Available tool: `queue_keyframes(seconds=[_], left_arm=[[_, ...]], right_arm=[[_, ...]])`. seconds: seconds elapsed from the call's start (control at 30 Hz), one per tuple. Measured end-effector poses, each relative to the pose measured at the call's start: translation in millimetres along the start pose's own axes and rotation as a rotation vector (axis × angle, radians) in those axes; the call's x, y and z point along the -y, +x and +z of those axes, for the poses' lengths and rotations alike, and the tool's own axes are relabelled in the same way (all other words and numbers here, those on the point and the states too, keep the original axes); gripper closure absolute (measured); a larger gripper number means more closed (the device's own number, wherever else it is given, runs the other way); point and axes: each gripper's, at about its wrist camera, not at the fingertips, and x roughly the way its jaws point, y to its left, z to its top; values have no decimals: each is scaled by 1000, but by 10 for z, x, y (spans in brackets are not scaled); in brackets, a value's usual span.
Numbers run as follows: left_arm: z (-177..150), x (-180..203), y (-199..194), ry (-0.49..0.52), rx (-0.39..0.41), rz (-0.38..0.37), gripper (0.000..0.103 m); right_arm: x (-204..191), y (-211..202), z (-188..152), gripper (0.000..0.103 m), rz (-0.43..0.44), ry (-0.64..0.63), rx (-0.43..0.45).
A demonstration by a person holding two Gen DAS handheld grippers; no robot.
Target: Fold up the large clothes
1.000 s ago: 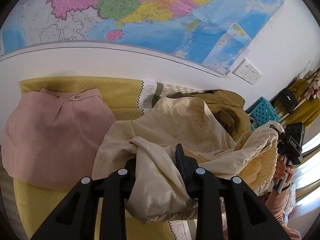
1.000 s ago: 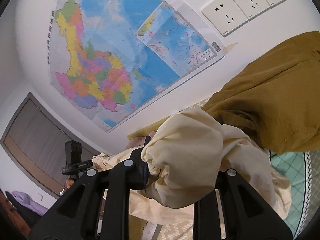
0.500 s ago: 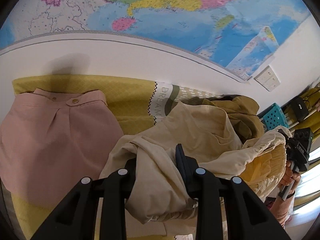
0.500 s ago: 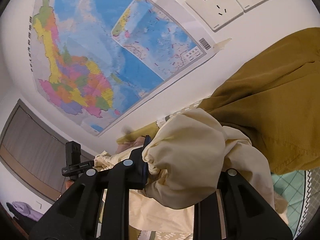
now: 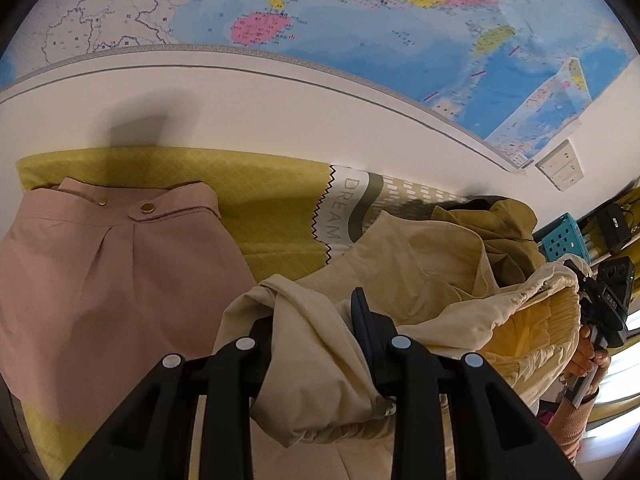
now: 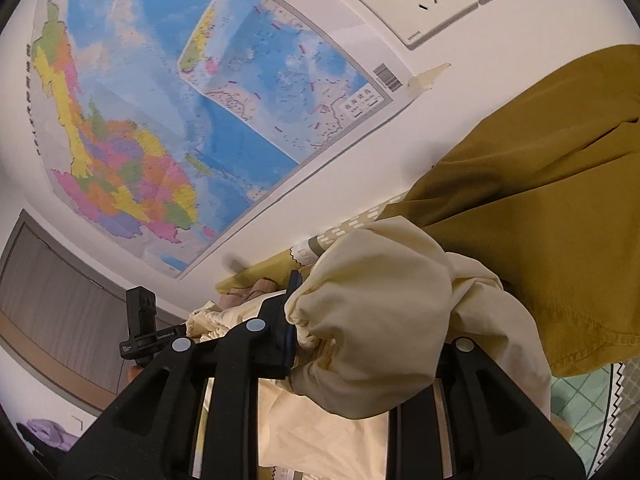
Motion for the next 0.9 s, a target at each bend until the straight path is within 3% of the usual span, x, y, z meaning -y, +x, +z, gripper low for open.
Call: queue_keyframes(seconds=[0.9], left_arm=[[153,-75,309,-31,-45,38,76]], right_arm=[[253,300,153,78,-54,56,-38]])
